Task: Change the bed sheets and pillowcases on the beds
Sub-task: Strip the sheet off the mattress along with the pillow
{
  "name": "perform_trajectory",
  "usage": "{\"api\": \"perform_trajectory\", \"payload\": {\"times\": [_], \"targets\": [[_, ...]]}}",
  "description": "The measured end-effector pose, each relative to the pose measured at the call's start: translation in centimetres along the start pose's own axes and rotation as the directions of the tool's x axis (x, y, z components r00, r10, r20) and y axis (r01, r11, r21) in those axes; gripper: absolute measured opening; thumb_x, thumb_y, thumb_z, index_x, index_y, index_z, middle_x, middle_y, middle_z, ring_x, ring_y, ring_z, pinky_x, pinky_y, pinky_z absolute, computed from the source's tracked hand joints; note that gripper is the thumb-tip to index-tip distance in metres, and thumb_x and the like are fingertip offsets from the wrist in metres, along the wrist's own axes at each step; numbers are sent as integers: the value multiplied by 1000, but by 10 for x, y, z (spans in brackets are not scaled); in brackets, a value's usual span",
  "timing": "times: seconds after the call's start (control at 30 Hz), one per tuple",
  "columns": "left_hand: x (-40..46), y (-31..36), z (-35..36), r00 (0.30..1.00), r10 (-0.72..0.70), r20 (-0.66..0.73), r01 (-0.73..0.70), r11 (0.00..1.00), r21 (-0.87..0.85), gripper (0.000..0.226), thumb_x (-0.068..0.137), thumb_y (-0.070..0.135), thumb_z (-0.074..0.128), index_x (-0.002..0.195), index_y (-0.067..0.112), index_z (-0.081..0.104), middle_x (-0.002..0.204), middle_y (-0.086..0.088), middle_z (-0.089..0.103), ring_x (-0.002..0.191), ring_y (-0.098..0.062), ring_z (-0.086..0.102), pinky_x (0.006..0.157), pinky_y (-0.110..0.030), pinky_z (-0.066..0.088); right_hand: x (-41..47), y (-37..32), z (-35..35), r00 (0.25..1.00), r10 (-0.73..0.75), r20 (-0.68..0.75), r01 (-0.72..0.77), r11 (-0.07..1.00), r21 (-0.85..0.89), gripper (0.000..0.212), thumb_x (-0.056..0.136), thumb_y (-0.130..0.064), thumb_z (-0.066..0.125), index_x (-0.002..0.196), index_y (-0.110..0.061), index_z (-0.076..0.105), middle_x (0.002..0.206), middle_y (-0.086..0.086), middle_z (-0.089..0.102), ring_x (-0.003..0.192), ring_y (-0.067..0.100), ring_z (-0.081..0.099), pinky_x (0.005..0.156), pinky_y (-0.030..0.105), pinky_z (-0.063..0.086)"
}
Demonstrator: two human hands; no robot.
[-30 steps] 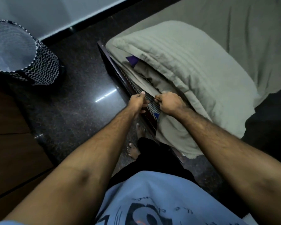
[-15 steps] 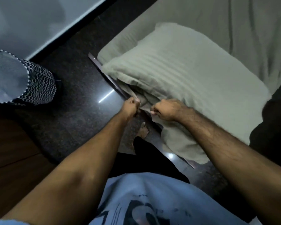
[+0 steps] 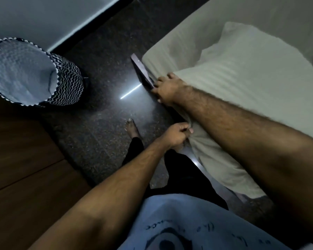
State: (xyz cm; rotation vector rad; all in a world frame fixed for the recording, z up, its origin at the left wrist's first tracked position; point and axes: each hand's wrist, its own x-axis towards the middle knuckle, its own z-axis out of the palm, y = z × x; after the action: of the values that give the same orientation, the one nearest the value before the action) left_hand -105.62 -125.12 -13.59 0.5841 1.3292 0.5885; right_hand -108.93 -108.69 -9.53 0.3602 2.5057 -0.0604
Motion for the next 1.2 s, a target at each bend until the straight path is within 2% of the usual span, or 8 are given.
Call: {"api": "perform_trajectory", "payload": {"times": [0.13,0.37,0.5,0.7,0.83,0.97,1.07,1.2], "targets": [[8,-16,-21,999,39,-12,-39,998,46,36,88,45,58,95,12,70,92,0,74,86,-3,62,90,-30,52,1,27,27,935,212,286,-182,975,-128,40,102,-24,45,142,-25,51,149,-1,49,137,28,43,115,51,23],[11,3,-46,997,62,55,-71,982,177,35,89,39,55,102,11,72,102,-8,75,91,-12,62,99,-46,51,-32,72,72,935,283,213,-272,959,-79,63,102,-31,39,158,-33,9,144,9,53,131,30,49,106,49,34],[9,13,-39,982,159,100,-188,850,492,29,90,34,55,74,10,55,87,-15,60,87,-29,59,89,-48,47,-23,57,74,937,307,167,-342,904,255,70,95,-25,53,154,-22,17,118,20,67,109,35,63,99,46,40],[21,18,-40,941,289,175,-320,597,736,31,91,38,52,90,14,72,123,-14,54,109,-37,46,92,-45,47,16,8,49,922,324,211,-384,707,593,79,94,-70,39,153,-19,26,147,13,42,129,38,50,101,55,43],[20,10,-50,915,304,264,-383,459,802,47,88,46,36,100,22,74,121,-9,58,117,-34,47,92,-49,49,31,3,45,882,423,209,-471,759,450,36,100,-15,47,135,-8,50,131,18,61,117,37,62,93,45,51],[15,2,-65,912,290,289,-407,567,716,18,95,23,57,103,20,73,133,-9,52,117,-32,49,96,-43,47,22,28,32,853,492,174,-481,613,627,18,96,-13,50,103,-14,67,114,18,66,110,35,62,85,35,49],[22,12,-76,997,42,-68,-23,966,258,27,101,27,55,112,9,71,117,-10,67,98,-22,62,82,-29,53,11,46,16,906,392,157,-396,661,637,17,89,-12,51,73,-17,49,87,13,60,94,34,62,73,34,45],[39,64,-104,927,-330,-181,248,897,-365,50,107,54,25,124,22,59,108,5,66,85,-11,60,67,-26,42,-15,48,1,946,301,119,-305,704,642,18,91,-10,53,74,-15,50,77,14,60,85,34,60,72,37,45]]}}
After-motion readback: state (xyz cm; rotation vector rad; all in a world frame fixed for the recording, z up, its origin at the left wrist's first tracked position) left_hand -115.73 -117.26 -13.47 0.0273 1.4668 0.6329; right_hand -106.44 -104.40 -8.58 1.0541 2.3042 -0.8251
